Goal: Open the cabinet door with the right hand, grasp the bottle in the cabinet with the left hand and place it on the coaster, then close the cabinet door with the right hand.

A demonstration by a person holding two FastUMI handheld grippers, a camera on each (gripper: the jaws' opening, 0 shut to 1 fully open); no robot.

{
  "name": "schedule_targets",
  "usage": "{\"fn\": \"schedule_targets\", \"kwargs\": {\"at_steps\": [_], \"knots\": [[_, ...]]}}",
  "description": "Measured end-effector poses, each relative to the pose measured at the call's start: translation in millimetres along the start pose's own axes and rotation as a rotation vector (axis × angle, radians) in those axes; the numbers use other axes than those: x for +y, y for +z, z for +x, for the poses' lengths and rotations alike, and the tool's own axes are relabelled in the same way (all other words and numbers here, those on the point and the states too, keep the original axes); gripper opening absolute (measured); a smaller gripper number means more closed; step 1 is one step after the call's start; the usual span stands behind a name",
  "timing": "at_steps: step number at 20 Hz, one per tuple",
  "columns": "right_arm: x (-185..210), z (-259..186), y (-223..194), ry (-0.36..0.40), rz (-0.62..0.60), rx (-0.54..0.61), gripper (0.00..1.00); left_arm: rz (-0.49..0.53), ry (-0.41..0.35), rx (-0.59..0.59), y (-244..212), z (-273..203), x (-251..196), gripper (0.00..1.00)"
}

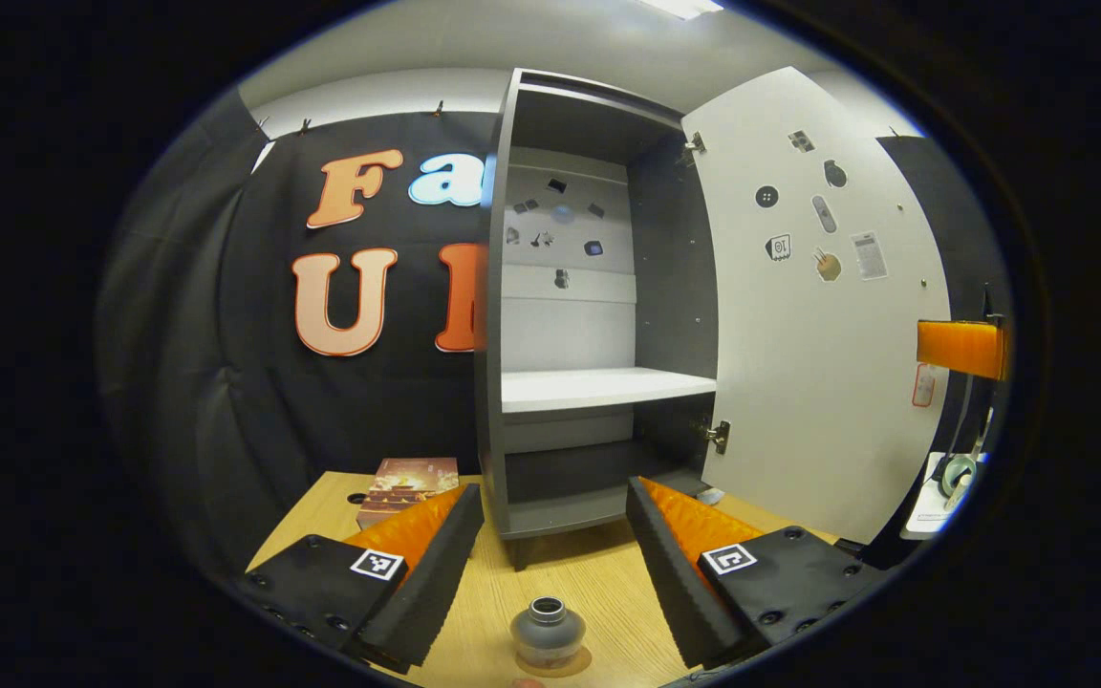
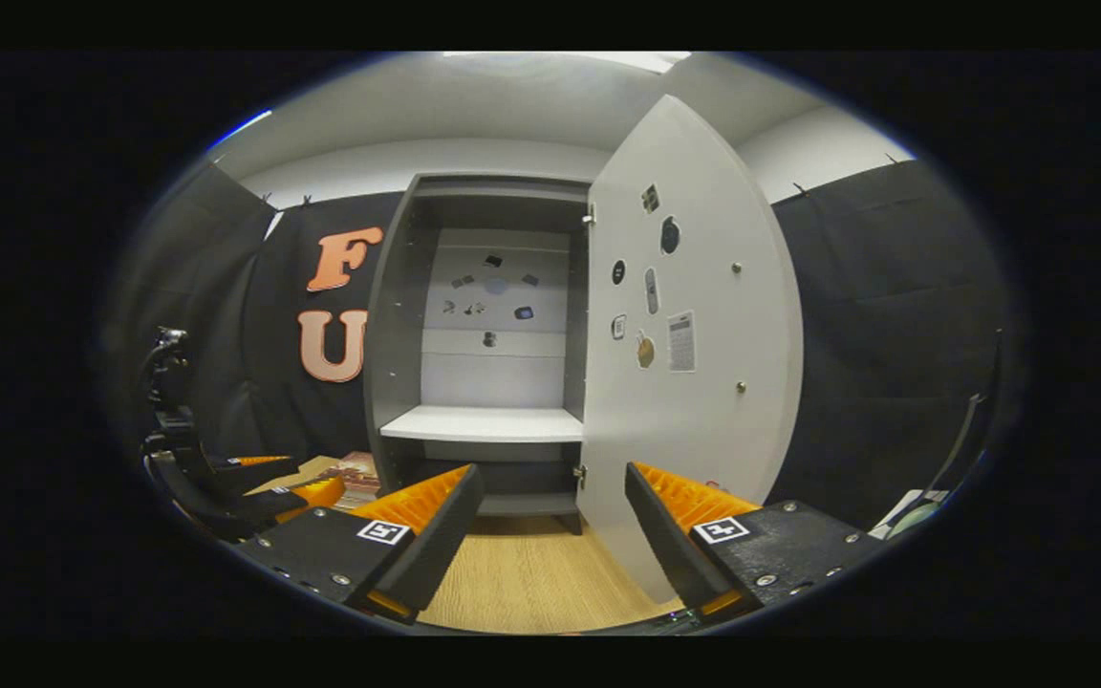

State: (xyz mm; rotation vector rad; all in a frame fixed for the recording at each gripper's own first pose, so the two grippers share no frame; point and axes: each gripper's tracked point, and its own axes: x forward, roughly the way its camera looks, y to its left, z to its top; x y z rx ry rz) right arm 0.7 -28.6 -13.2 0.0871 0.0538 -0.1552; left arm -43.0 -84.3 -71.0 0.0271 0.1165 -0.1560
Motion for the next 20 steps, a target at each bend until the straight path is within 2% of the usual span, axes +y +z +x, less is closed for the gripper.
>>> {"fn": "schedule_targets", "kwargs": {"at_steps": [8,14,17,20], "knots": [[-72.2,-19.8,25.1,-0.112,-0.013,-0.006,0.94,-0.024,0.024,-0.024,48.6,-8.6,-6.0,0.98],[-173.7,-41.6,36.9,-0.363,-0.102,0.032,0.93,-0.088,0.069,-0.046,74.7,-13.1,5.7,0.99],[-192.5,-33.8,34.0,-0.367,-0.095,0.043,0.93,-0.079,0.111,-0.05,76.1,-16.2,15.4,0.98],[-185.1,-20.1,33.5,-0.309,-0.077,0.026,0.93,-0.047,0.148,-0.047,76.3,-23.2,23.6,0.98]]}}
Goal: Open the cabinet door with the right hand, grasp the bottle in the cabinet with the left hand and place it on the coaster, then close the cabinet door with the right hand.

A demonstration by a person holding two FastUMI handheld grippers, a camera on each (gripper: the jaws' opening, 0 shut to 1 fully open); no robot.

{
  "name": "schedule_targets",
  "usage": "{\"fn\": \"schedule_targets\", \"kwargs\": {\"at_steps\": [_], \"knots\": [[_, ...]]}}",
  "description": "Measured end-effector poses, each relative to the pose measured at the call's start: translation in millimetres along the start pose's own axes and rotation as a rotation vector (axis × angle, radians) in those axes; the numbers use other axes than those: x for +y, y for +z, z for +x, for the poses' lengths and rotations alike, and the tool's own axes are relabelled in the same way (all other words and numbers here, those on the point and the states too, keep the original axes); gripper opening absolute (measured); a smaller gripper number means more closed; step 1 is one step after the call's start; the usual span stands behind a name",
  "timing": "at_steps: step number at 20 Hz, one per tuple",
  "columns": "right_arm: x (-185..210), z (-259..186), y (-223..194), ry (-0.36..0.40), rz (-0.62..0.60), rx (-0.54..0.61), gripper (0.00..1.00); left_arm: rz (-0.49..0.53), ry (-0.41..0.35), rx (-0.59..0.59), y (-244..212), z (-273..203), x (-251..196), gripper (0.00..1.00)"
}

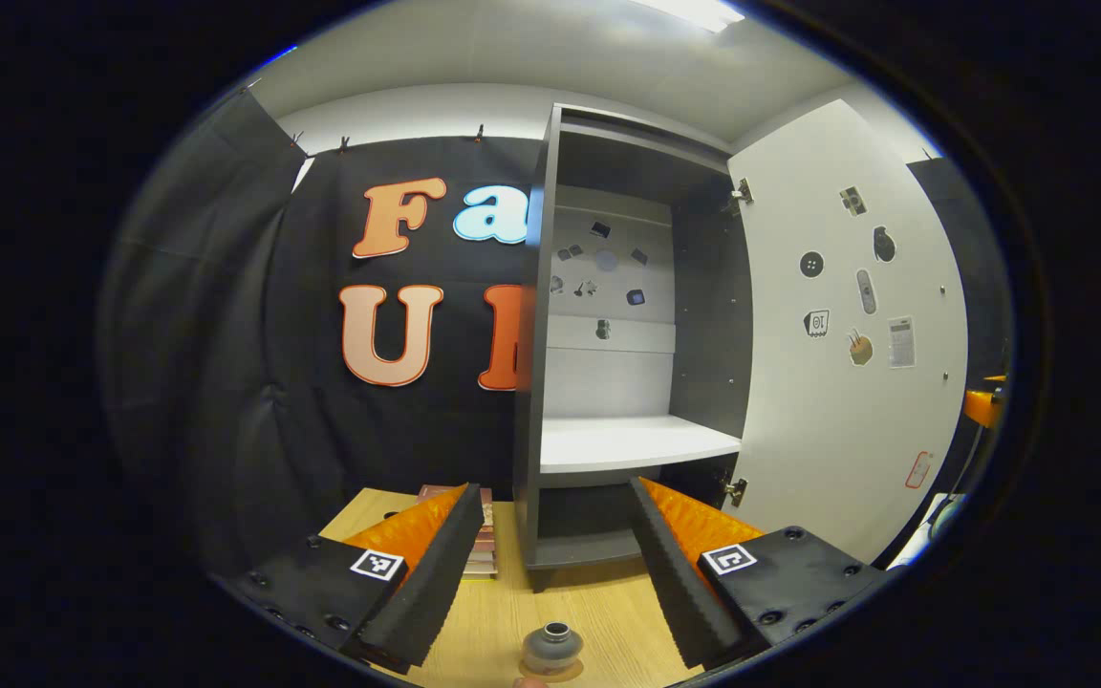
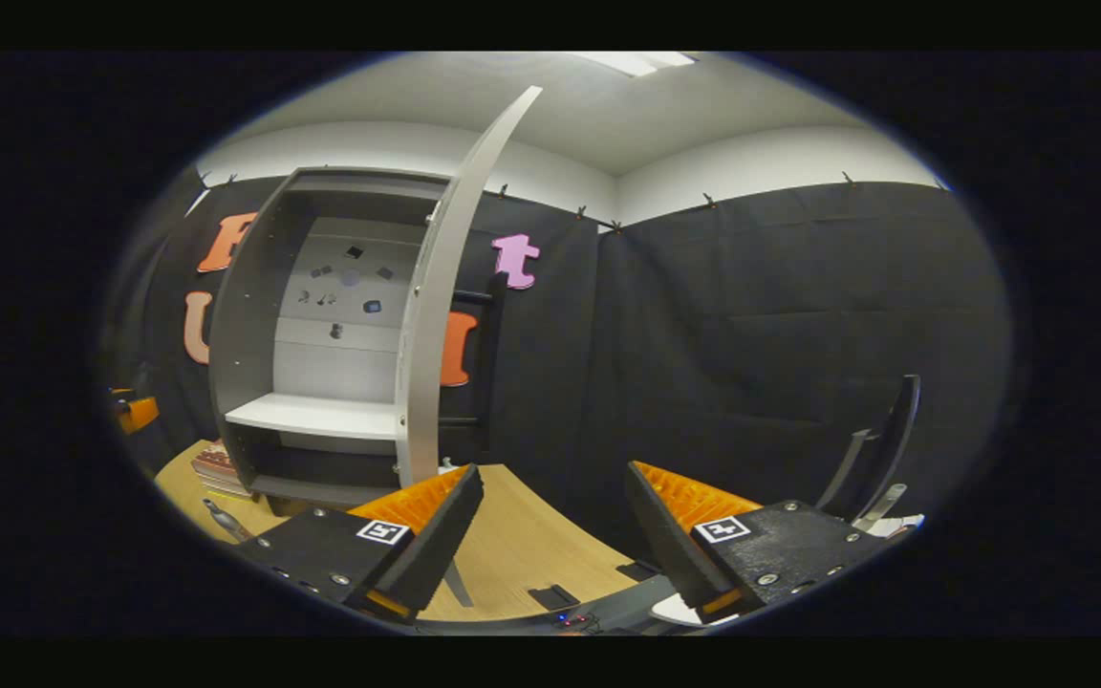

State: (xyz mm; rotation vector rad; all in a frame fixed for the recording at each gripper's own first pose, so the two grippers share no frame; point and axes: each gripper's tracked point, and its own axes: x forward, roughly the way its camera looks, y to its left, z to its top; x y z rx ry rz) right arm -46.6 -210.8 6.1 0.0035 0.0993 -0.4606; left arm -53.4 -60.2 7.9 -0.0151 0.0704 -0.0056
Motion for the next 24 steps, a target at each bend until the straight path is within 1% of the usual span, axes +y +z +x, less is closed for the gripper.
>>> {"fn": "schedule_targets", "kwargs": {"at_steps": [2,3,5,6,7,10,13,14,17,20,23,24], "knots": [[11.3,1.6,0.1,0.036,0.022,-0.007,0.93,-0.007,0.02,0.001,-0.1,-5.7,4.5,0.97],[12.3,3.7,0.4,0.037,0.022,-0.017,0.89,-0.013,0.033,0.003,-0.5,-8.8,6.8,0.98],[13.6,3.7,1.2,0.047,0.035,-0.023,0.89,-0.028,0.051,0.007,-1.8,-15.3,10.3,0.99],[14.7,2.9,1.5,0.058,0.055,-0.02,0.89,-0.028,0.061,0.011,-2.0,-18.1,12.3,0.98],[16.4,1.3,1.5,0.075,0.085,-0.018,0.89,-0.024,0.069,0.013,-2.1,-21.2,14.7,0.99],[18.3,-2.0,0.5,0.102,0.14,-0.012,0.87,-0.004,0.093,0.015,0.4,-31.7,18.9,0.97],[22.6,-4.3,3.5,0.111,0.109,-0.026,0.87,0.003,0.1,0.013,4.8,-39.4,20.1,0.99],[24.8,-6.4,8.3,0.12,0.101,-0.036,0.87,0.0,0.101,0.011,6.1,-41.0,20.1,0.99],[35.7,-10.4,12.3,0.158,0.103,-0.046,0.87,-0.013,0.083,0.006,8.0,-38.8,16.5,0.98],[56.4,-14.0,13.4,0.198,0.15,-0.032,0.86,-0.005,0.05,-0.007,12.0,-30.7,11.9,0.98],[74.3,-20.1,15.7,0.207,0.138,-0.027,0.86,-0.004,0.012,-0.022,17.0,-21.0,10.9,0.98],[77.8,-22.5,16.4,0.203,0.135,-0.024,0.86,-0.007,-0.006,-0.024,18.0,-17.1,11.7,0.96]]}}
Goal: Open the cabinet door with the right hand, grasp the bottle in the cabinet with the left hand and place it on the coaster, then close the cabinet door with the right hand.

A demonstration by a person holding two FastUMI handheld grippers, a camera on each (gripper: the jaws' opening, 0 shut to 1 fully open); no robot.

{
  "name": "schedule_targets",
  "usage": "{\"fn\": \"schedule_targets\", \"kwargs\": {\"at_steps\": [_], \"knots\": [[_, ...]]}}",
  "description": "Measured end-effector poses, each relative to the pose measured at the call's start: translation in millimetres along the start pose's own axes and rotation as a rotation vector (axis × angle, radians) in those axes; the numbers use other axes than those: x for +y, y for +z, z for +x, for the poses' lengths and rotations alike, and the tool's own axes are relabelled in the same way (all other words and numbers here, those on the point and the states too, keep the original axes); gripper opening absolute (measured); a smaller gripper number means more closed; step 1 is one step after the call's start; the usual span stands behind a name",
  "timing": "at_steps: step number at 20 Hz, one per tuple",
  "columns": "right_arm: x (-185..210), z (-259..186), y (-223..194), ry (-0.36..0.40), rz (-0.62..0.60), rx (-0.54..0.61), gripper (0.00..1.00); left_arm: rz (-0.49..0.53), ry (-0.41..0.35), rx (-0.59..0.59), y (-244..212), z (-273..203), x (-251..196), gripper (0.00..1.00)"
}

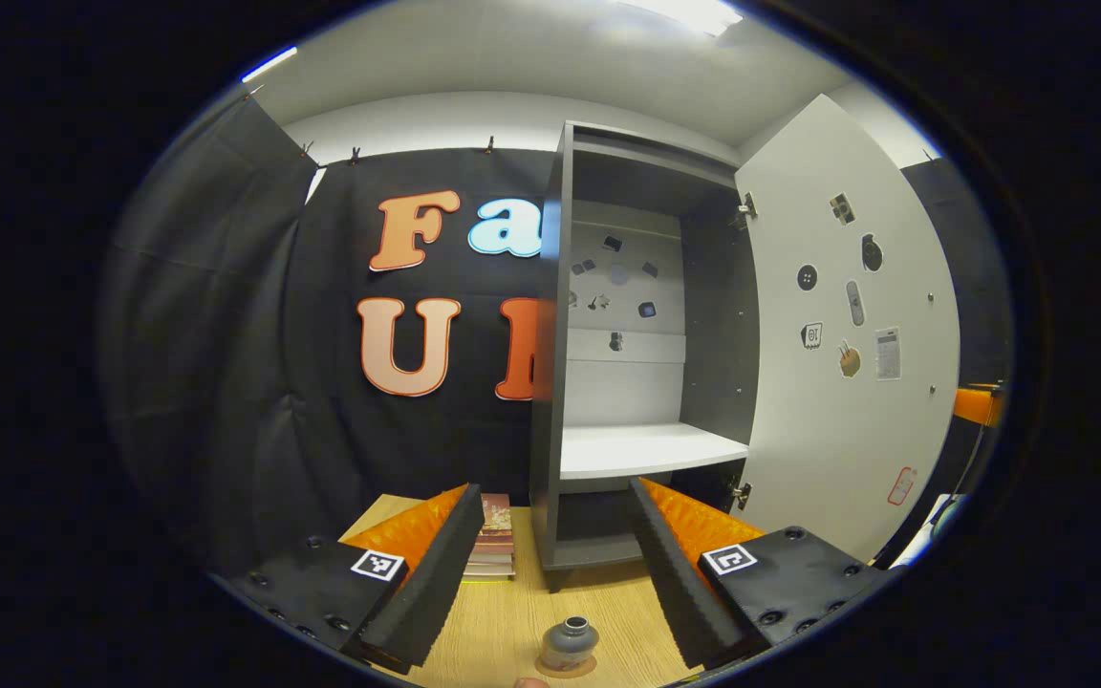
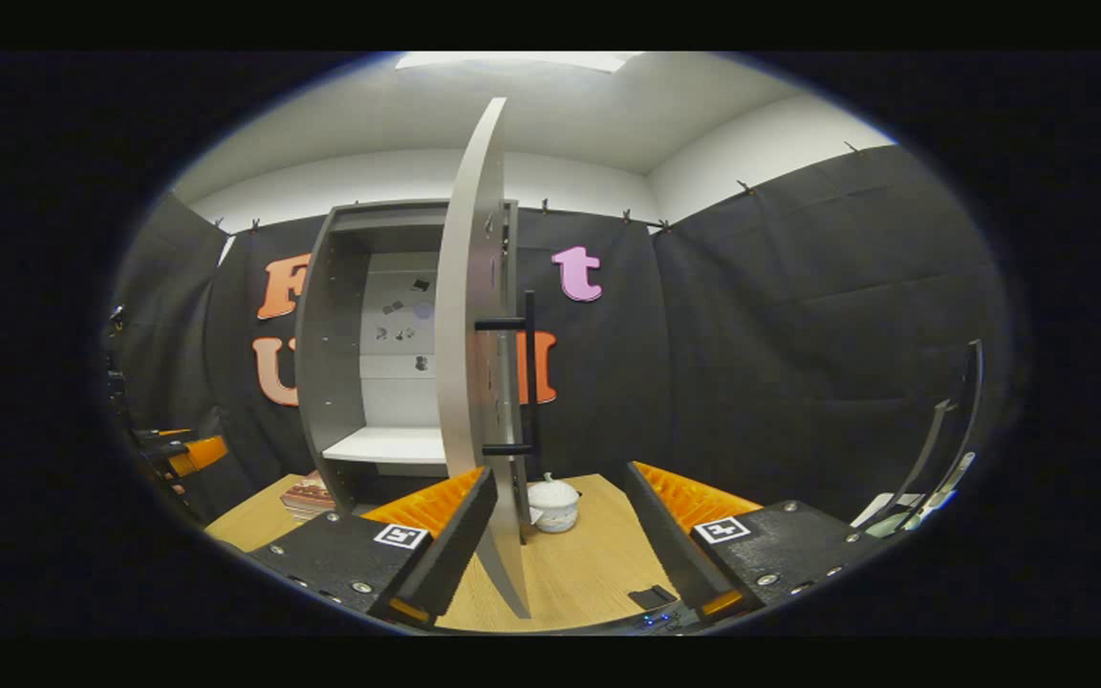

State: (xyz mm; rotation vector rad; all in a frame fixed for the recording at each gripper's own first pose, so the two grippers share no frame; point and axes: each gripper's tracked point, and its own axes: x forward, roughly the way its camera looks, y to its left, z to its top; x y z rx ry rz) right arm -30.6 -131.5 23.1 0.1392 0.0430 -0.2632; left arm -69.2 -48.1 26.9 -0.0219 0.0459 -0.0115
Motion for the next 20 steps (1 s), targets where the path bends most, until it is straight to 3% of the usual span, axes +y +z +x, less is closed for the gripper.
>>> {"fn": "schedule_targets", "kwargs": {"at_steps": [10,15,16,19,20], "knots": [[81.6,1.9,-0.8,-0.032,0.063,0.006,0.86,0.004,-0.124,0.017,-13.5,41.6,35.1,0.96],[148.4,18.0,4.8,0.081,0.102,-0.011,0.86,0.015,-0.154,0.004,-9.5,51.0,51.4,0.98],[159.3,24.2,7.0,0.106,0.113,-0.012,0.93,0.009,-0.15,-0.002,-7.8,51.5,54.2,0.98],[169.3,48.2,10.7,0.126,0.085,-0.012,0.79,-0.015,-0.117,0.004,-10.4,49.4,63.3,0.98],[180.3,54.9,12.1,0.164,0.088,-0.008,0.79,-0.021,-0.104,0.005,-6.6,48.8,68.6,0.98]]}}
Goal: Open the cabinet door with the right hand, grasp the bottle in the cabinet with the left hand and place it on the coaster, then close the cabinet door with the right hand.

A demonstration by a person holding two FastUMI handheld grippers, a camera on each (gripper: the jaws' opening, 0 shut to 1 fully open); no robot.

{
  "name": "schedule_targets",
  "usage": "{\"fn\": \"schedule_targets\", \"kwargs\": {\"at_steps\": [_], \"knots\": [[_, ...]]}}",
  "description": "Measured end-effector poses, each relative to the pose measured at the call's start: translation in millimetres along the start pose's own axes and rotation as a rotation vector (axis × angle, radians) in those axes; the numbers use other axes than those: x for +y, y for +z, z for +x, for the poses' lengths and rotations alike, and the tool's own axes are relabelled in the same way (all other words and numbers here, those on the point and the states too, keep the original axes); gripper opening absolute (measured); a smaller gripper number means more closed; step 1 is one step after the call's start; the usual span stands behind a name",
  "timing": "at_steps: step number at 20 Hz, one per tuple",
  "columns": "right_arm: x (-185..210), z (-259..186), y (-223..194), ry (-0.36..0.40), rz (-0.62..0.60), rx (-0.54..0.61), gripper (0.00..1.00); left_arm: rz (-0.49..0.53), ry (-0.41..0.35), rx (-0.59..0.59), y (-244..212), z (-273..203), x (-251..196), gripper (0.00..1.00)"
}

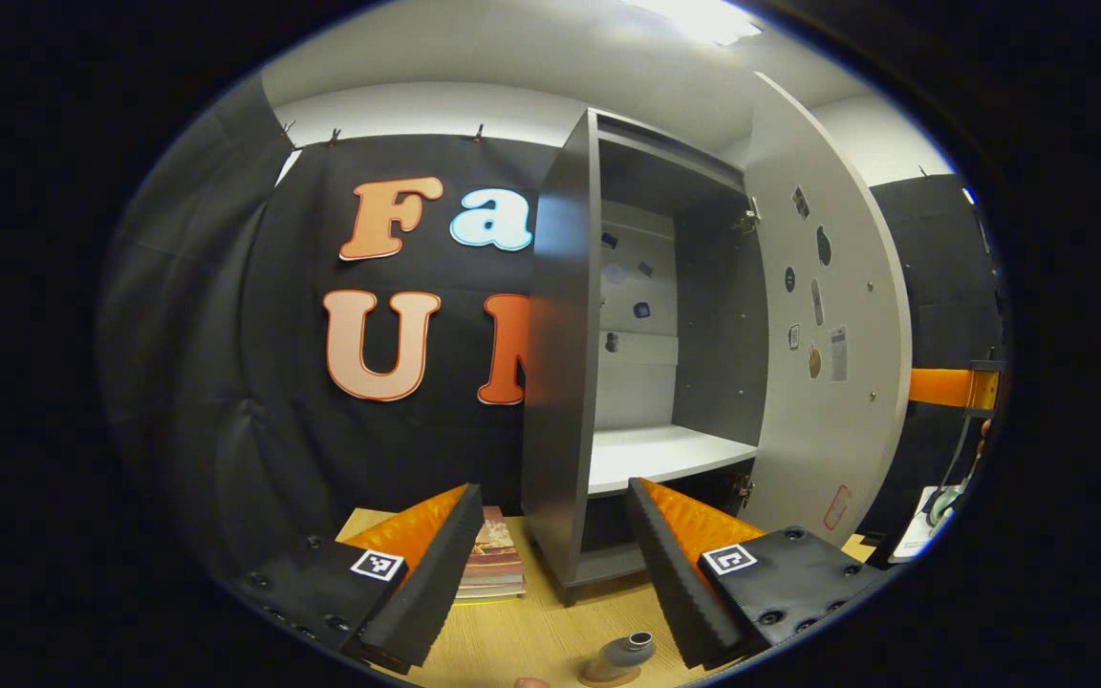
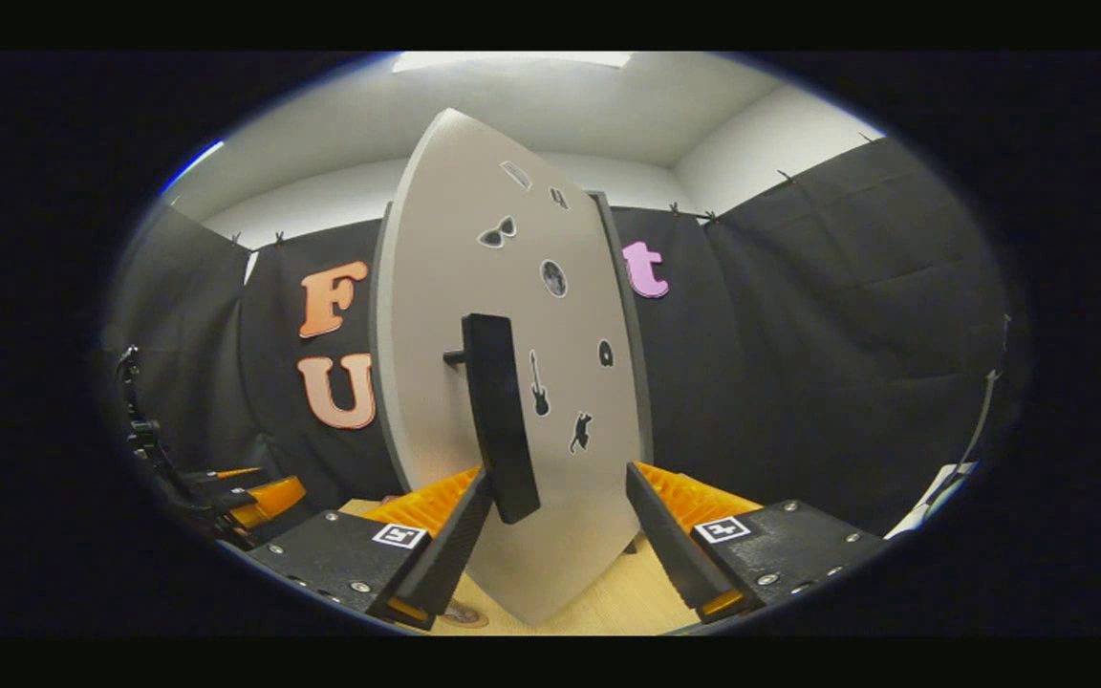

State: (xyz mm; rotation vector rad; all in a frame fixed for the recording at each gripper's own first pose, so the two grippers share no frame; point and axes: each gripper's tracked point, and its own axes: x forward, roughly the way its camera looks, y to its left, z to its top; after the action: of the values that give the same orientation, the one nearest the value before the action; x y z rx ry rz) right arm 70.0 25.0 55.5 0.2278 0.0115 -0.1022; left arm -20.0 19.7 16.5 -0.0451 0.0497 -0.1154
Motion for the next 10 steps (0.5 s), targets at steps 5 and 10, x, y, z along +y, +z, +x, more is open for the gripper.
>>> {"fn": "schedule_targets", "kwargs": {"at_steps": [5,10], "knots": [[47.0,44.8,-12.9,0.143,0.019,0.029,0.91,0.004,0.08,0.01,-5.0,-6.1,16.8,0.96],[63.7,62.6,-22.7,0.213,-0.014,0.053,0.91,0.013,0.151,0.004,-4.7,-11.4,31.3,0.99]]}}
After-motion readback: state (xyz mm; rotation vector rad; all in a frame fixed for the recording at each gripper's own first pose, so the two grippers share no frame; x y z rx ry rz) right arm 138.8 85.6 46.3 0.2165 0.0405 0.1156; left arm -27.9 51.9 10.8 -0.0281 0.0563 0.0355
